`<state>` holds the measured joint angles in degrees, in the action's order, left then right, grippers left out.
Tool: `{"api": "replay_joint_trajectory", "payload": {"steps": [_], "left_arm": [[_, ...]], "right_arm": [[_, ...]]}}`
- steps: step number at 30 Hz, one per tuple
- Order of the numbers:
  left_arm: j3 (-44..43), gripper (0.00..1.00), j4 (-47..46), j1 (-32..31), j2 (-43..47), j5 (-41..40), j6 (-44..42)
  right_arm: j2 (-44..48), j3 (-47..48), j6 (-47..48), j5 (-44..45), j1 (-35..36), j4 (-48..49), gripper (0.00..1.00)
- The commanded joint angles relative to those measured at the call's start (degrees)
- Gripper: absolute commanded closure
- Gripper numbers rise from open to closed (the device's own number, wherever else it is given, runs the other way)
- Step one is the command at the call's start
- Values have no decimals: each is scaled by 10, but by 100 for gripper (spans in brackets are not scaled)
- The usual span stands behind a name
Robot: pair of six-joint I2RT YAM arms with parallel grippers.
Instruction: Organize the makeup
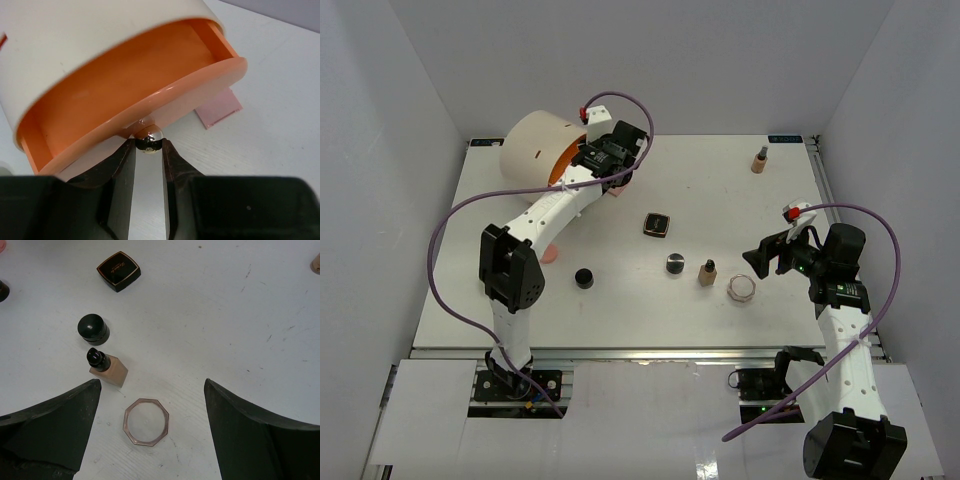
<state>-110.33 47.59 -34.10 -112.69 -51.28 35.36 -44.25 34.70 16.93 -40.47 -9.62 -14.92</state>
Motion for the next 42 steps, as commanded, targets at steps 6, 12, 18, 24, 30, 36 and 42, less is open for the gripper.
{"api": "replay_joint_trajectory", "payload": {"steps": [6, 12, 18, 24, 30, 36, 42], "left_arm": [[5, 95, 14, -55, 38, 37, 40], [4, 94, 21, -60, 35, 28, 48], [-10, 94, 22, -62, 42, 41, 47], [-31, 93, 22, -63, 52, 53, 40], [-33, 68, 0, -68, 79, 132, 9], [53, 10, -102, -69, 180, 296, -126], [159, 7, -145, -30, 302, 368, -188]], "right_arm": [[2, -3, 0, 0, -2, 18, 10], [3, -3, 1, 0, -3, 17, 10], [1, -3, 1, 0, -2, 18, 10], [1, -2, 0, 0, -3, 17, 10], [0, -3, 1, 0, -2, 17, 10], [0, -3, 11, -7, -2, 14, 10], [1, -2, 46, -51, -4, -5, 10]]}}
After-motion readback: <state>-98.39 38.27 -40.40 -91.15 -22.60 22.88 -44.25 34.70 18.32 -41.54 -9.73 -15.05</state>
